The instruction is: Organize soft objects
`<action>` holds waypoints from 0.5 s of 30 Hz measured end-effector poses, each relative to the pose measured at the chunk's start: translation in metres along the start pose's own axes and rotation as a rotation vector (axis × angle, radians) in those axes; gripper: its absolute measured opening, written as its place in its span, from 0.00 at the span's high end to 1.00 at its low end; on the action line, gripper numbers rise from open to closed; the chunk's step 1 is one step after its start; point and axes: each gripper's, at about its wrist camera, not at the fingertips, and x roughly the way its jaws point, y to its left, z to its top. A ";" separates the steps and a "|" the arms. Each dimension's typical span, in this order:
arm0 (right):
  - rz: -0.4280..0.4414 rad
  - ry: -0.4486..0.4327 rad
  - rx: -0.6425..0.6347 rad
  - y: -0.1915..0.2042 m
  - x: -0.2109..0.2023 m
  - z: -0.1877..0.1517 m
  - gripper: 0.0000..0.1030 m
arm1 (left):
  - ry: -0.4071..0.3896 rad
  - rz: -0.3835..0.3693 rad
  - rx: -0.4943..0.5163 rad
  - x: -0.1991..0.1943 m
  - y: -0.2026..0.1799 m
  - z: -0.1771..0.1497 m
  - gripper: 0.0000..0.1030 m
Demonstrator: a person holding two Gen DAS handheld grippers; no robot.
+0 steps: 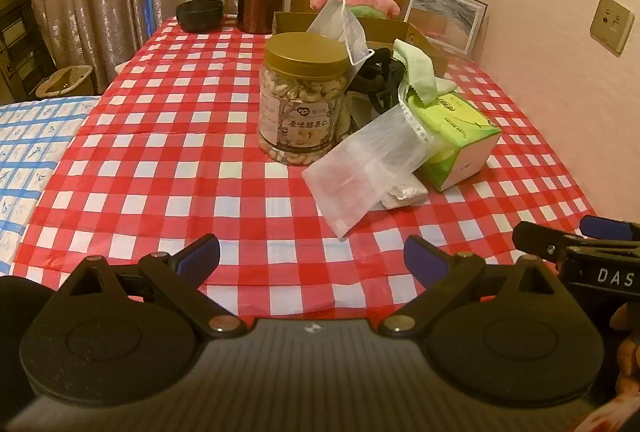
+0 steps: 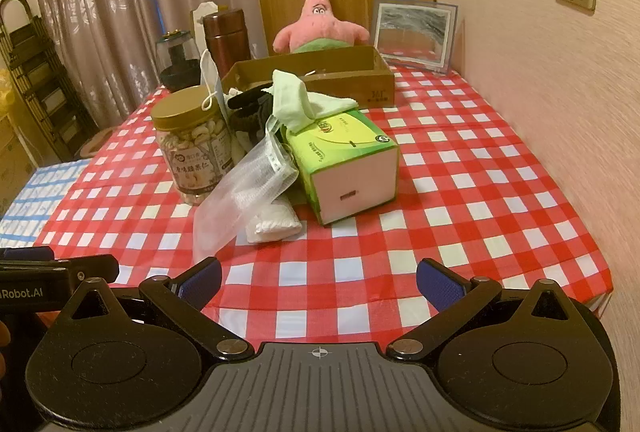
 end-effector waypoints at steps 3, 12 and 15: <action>-0.002 -0.002 0.004 -0.001 0.000 0.000 0.00 | -0.001 -0.005 0.000 0.000 0.000 0.000 0.05; -0.004 -0.003 0.006 -0.001 -0.001 0.000 0.00 | -0.005 -0.006 0.001 -0.002 0.000 0.000 0.05; -0.005 -0.003 0.008 -0.001 -0.001 0.000 0.00 | -0.005 -0.008 -0.001 -0.002 0.000 0.000 0.05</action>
